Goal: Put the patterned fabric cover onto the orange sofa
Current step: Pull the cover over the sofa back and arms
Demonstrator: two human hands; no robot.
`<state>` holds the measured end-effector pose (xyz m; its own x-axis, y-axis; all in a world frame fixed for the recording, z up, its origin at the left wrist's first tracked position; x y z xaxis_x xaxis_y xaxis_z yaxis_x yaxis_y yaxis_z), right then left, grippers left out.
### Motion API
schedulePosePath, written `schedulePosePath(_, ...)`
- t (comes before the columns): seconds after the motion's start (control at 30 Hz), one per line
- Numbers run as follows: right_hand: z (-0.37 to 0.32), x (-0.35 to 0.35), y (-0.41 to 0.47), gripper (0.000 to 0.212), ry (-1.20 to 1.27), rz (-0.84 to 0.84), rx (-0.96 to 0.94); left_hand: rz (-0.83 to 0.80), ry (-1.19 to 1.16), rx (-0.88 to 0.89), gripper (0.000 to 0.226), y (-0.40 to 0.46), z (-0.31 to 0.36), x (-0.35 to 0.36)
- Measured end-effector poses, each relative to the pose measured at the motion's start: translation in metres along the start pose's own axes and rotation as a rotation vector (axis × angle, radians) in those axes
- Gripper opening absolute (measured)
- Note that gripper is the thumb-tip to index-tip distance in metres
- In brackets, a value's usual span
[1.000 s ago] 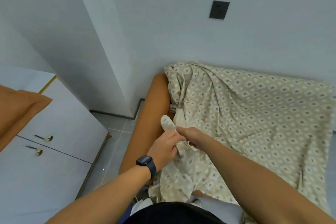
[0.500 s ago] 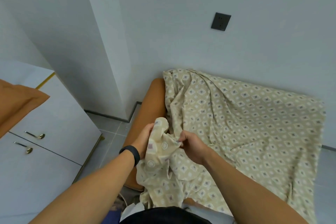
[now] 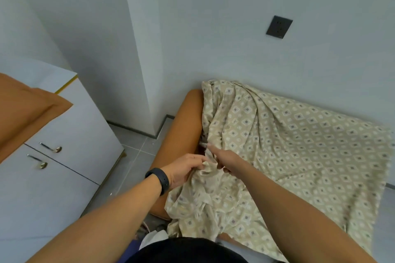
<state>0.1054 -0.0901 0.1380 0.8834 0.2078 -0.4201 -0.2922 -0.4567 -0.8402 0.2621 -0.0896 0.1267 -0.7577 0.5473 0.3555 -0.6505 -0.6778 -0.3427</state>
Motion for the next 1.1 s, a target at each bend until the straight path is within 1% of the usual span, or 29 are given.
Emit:
schedulePosePath(0.07, -0.011, 0.017, 0.007, 0.035, -0.304, -0.046, 0.084, 0.017, 0.010, 0.037, 0.032, -0.007, 0.003, -0.006)
schedulePosePath(0.1, -0.018, 0.025, 0.011, 0.029, -0.475, -0.026, 0.093, 0.052, 0.007, 0.061, 0.030, -0.010, 0.004, -0.014)
schedulePosePath(0.13, -0.027, 0.033, 0.020, 0.021, -0.588, 0.002, 0.062, 0.090, 0.001, 0.084, 0.027, -0.013, 0.005, -0.025)
schedulePosePath(0.17, -0.040, 0.040, 0.027, 0.014, -0.648, 0.043, 0.003, 0.119, 0.006, 0.108, 0.022, -0.016, 0.005, -0.040)
schedulePosePath(0.2, -0.055, 0.045, 0.034, 0.017, -0.634, 0.104, -0.035, 0.149, 0.040, 0.124, 0.016, -0.019, 0.006, -0.057)
schedulePosePath(0.27, -0.086, 0.041, 0.037, 0.020, -0.384, 0.180, -0.109, 0.203, 0.262, 0.132, 0.003, -0.025, 0.007, -0.084)
schedulePosePath(0.3, -0.109, 0.042, 0.034, 0.028, -0.291, 0.191, -0.184, 0.269, 0.397, 0.150, 0.007, -0.028, 0.008, -0.103)
schedulePosePath(0.33, -0.142, 0.050, 0.027, 0.036, -0.241, 0.207, -0.295, 0.391, 0.501, 0.183, 0.010, -0.037, 0.014, -0.125)
schedulePosePath(0.37, -0.174, 0.059, 0.013, 0.041, -0.191, 0.232, -0.436, 0.552, 0.559, 0.230, 0.009, -0.047, 0.022, -0.146)
schedulePosePath(0.43, -0.237, 0.080, -0.037, 0.043, -0.058, 0.320, -0.780, 0.876, 0.552, 0.342, 0.009, -0.075, 0.046, -0.179)
schedulePosePath(0.47, -0.259, 0.094, -0.063, 0.041, -0.013, 0.357, -0.952, 0.995, 0.518, 0.379, 0.011, -0.087, 0.054, -0.194)
schedulePosePath(0.5, -0.275, 0.116, -0.086, 0.036, -0.020, 0.358, -1.104, 1.085, 0.478, 0.398, 0.015, -0.098, 0.058, -0.210)
schedulePosePath(0.53, -0.282, 0.136, -0.095, 0.028, -0.082, 0.325, -1.192, 1.140, 0.451, 0.396, 0.018, -0.105, 0.058, -0.222)
schedulePosePath(0.57, -0.283, 0.158, -0.091, 0.020, -0.183, 0.264, -1.212, 1.177, 0.456, 0.372, 0.021, -0.111, 0.054, -0.233)
schedulePosePath(0.6, -0.279, 0.176, -0.074, 0.018, -0.296, 0.201, -1.133, 1.198, 0.489, 0.320, 0.022, -0.118, 0.047, -0.241)
schedulePosePath(0.63, -0.272, 0.192, -0.055, 0.027, -0.395, 0.147, -0.997, 1.207, 0.525, 0.256, 0.019, -0.124, 0.036, -0.251)
schedulePosePath(0.7, -0.249, 0.207, -0.015, 0.056, -0.479, 0.055, -0.648, 1.190, 0.528, 0.105, 0.011, -0.134, 0.005, -0.271)
schedulePosePath(0.73, -0.234, 0.213, -0.001, 0.064, -0.504, 0.010, -0.525, 1.172, 0.502, 0.001, 0.024, -0.138, -0.014, -0.281)
schedulePosePath(0.77, -0.219, 0.215, 0.005, 0.067, -0.535, -0.034, -0.463, 1.148, 0.464, -0.083, 0.044, -0.139, -0.032, -0.288)
schedulePosePath(0.8, -0.201, 0.216, 0.011, 0.065, -0.580, -0.074, -0.432, 1.107, 0.422, -0.154, 0.065, -0.141, -0.048, -0.291)
schedulePosePath(0.83, -0.183, 0.218, 0.016, 0.062, -0.624, -0.107, -0.417, 1.059, 0.415, -0.219, 0.081, -0.141, -0.064, -0.293)
schedulePosePath(0.87, -0.162, 0.218, 0.020, 0.060, -0.670, -0.133, -0.392, 0.999, 0.396, -0.269, 0.090, -0.139, -0.082, -0.292)
schedulePosePath(0.9, -0.142, 0.217, 0.026, 0.059, -0.708, -0.155, -0.349, 0.938, 0.393, -0.302, 0.094, -0.135, -0.099, -0.290)
schedulePosePath(0.97, -0.100, 0.211, 0.045, 0.056, -0.751, -0.186, -0.233, 0.791, 0.395, -0.367, 0.099, -0.123, -0.132, -0.281)
schedulePosePath(1.0, -0.085, 0.207, 0.052, 0.055, -0.757, -0.191, -0.182, 0.734, 0.383, -0.396, 0.097, -0.117, -0.142, -0.270)
schedulePosePath(1.1, -0.057, 0.199, 0.069, 0.051, -0.717, -0.212, -0.098, 0.564, 0.365, -0.485, 0.071, -0.101, -0.160, -0.237)
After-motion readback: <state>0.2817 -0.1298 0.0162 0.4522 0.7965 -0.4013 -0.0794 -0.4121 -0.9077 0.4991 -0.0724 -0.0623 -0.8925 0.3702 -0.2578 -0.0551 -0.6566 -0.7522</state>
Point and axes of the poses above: each hand's wrist, its own y-axis towards the middle knuckle, its own x-axis out of the palm, z = x × y, the point moved 5 cm from there along y, towards the middle knuckle, and after that the axes turned 13 degrees about x, right-handed, at the moved point
